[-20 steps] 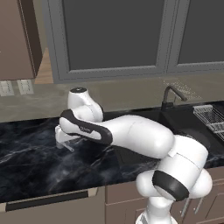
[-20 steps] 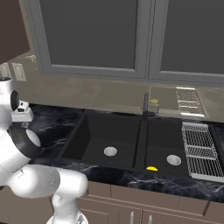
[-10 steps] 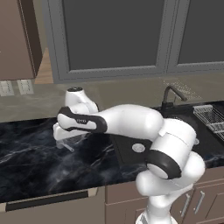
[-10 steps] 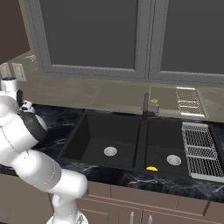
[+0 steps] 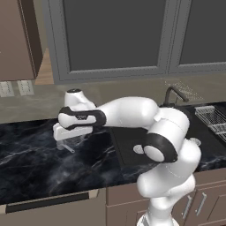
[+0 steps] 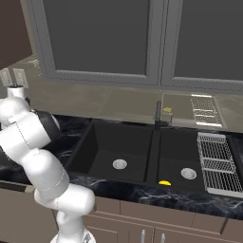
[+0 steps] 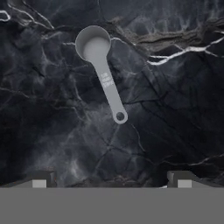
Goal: Move any existing items from the left basin to the right basin for drying. Then move the measuring cup from the counter to the left basin of the sink for washing.
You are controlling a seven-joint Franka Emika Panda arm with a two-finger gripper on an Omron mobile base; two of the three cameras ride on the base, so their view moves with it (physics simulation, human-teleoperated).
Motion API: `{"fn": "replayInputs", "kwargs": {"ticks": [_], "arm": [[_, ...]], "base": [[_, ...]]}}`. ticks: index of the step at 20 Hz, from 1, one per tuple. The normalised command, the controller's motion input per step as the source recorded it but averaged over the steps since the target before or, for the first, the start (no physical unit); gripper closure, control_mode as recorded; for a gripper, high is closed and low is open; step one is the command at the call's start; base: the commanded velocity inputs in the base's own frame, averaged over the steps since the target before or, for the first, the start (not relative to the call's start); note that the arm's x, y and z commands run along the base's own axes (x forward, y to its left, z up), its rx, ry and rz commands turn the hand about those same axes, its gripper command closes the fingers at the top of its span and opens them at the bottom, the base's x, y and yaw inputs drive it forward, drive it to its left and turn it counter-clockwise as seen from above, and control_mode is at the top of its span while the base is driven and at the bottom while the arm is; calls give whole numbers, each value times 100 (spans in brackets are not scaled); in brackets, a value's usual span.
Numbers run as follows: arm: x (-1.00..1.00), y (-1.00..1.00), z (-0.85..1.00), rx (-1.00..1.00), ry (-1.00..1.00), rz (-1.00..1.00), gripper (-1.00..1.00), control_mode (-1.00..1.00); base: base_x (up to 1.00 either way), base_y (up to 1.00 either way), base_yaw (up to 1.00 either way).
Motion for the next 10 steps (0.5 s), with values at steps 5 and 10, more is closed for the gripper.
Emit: {"fn": "replayInputs", "kwargs": {"ticks": [5,10], "arm": [[24,12,-18,-1,4,0,-100,-100],[25,14,-19,-1,5,0,-100,-100]], "base": [[0,0,0],[0,0,0]]}}
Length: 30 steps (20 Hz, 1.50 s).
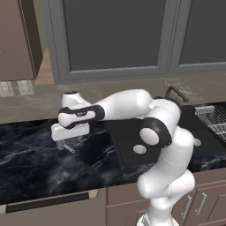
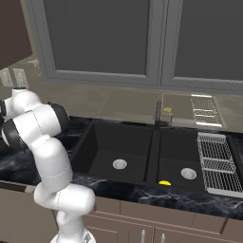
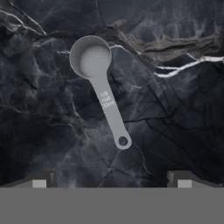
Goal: Move any existing items from the left basin to the right basin for drying. Then move the measuring cup from the counter to the left basin of the sink for washing.
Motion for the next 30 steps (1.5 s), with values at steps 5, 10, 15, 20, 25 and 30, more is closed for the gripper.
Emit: {"fn": "replayInputs", "kwargs": {"ticks": [5,10,15,20,25,30], "arm": [[24,13,-18,-1,5,0,-100,-100],[18,10,-16,-1,5,0,-100,-100],[12,8,-14,-1,3,0,-100,-100],[5,0,-11,-1,1,0,-100,-100],[5,0,-5,0,0,0,-100,-100],[2,0,-6,0,0,0,-100,-100]], "base": [[0,0,0],[0,0,0],[0,0,0],[0,0,0],[0,0,0],[0,0,0]]}}
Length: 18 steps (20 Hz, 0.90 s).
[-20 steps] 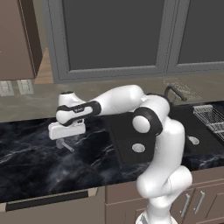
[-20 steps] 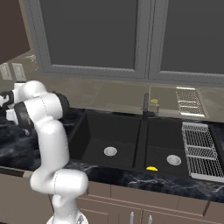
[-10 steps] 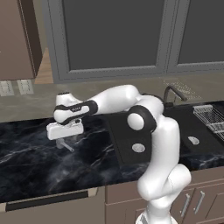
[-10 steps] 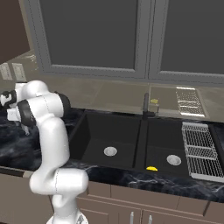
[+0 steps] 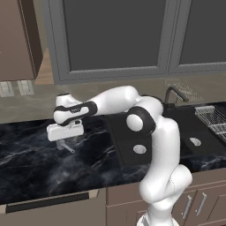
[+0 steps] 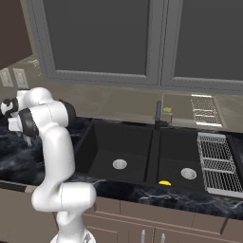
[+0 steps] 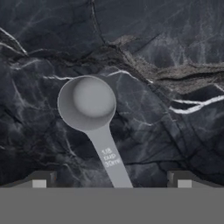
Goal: Move any existing items from the left basin to the right basin for drying. Then move the measuring cup from the counter to the left basin of the sink for washing.
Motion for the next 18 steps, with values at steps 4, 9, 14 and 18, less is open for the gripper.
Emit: {"fn": "replayInputs", "kwargs": {"ticks": [4,9,14,18], "arm": [[0,0,-9,0,0,0,-100,-100],[0,0,-12,0,0,0,-100,-100],[0,0,-9,0,0,0,-100,-100],[0,0,-8,0,0,0,-100,-100]], "base": [[0,0,0],[0,0,0],[0,0,0],[0,0,0]]}}
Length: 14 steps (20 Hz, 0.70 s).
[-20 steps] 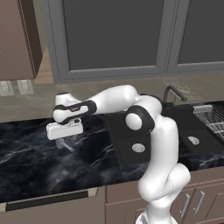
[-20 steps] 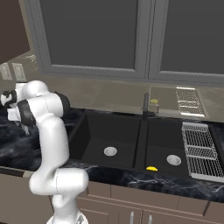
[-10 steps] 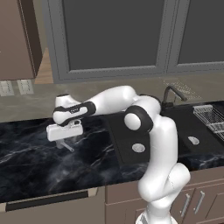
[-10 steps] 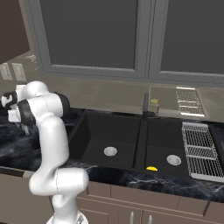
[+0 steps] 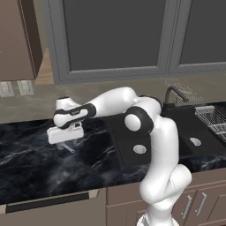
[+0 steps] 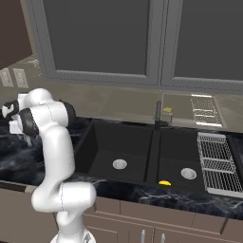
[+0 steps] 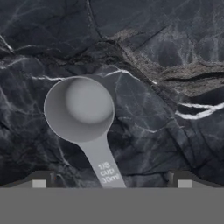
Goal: Move any existing items from the left basin to the right basin for drying. Then move the measuring cup from the counter to the left basin of the sink for washing.
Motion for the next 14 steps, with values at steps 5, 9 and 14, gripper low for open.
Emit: {"fn": "replayInputs", "kwargs": {"ticks": [5,9,14], "arm": [[0,0,-12,0,0,0,-100,-100],[0,0,-13,0,0,0,-100,-100],[0,0,-13,0,0,0,-100,-100]], "base": [[0,0,0],[0,0,0],[0,0,0]]}}
